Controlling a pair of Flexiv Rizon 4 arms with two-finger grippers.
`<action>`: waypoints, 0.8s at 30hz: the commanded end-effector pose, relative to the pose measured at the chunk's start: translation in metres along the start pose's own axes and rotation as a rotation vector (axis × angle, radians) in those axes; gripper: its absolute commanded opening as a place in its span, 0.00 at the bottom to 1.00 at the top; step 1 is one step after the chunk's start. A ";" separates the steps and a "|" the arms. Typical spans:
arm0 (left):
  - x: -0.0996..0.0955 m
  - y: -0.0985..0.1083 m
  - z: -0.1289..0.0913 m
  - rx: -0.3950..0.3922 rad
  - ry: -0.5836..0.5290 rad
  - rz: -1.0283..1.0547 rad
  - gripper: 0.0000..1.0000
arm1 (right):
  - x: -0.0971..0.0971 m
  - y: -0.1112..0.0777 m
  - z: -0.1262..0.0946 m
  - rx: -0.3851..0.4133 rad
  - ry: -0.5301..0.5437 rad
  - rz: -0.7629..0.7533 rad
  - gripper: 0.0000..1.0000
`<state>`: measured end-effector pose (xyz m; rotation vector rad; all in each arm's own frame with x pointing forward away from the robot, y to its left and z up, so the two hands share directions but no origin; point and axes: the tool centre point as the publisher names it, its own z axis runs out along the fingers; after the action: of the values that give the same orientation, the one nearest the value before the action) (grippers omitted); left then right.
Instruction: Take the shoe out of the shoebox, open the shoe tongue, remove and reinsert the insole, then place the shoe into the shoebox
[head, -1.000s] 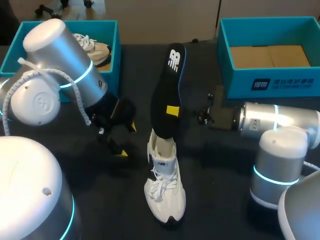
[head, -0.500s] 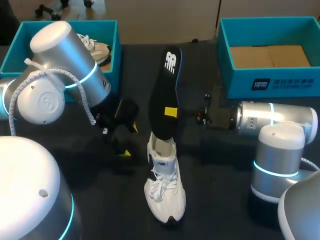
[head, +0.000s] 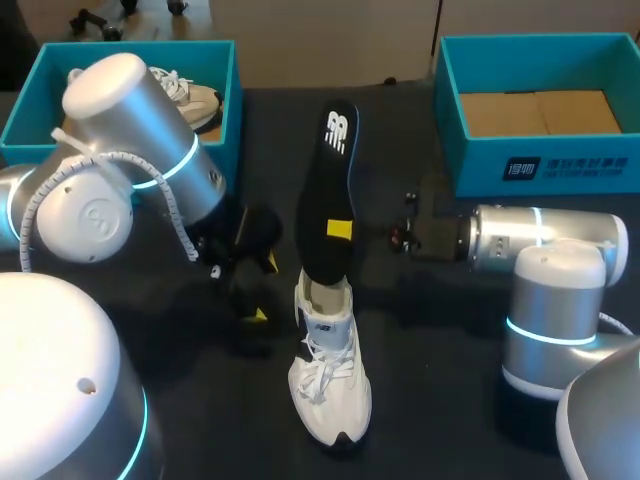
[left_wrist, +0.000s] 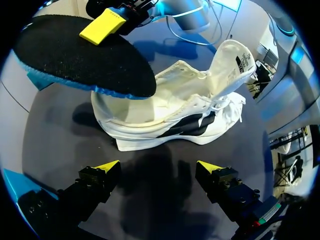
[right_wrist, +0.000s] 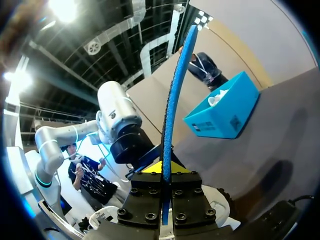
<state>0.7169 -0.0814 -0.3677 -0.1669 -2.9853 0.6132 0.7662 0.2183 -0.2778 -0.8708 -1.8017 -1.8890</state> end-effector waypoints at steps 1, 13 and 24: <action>0.002 0.000 0.000 -0.001 -0.005 0.000 1.00 | -0.004 -0.001 0.006 0.003 0.009 0.002 0.00; 0.002 0.000 0.000 -0.001 -0.005 0.000 1.00 | -0.002 -0.015 0.012 -0.013 0.012 0.025 0.00; 0.002 0.000 0.000 -0.001 -0.005 0.000 1.00 | 0.002 -0.024 0.010 -0.022 0.011 0.053 0.00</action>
<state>0.7163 -0.0818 -0.3681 -0.1665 -2.9874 0.6134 0.7526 0.2298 -0.2954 -0.8978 -1.7344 -1.8806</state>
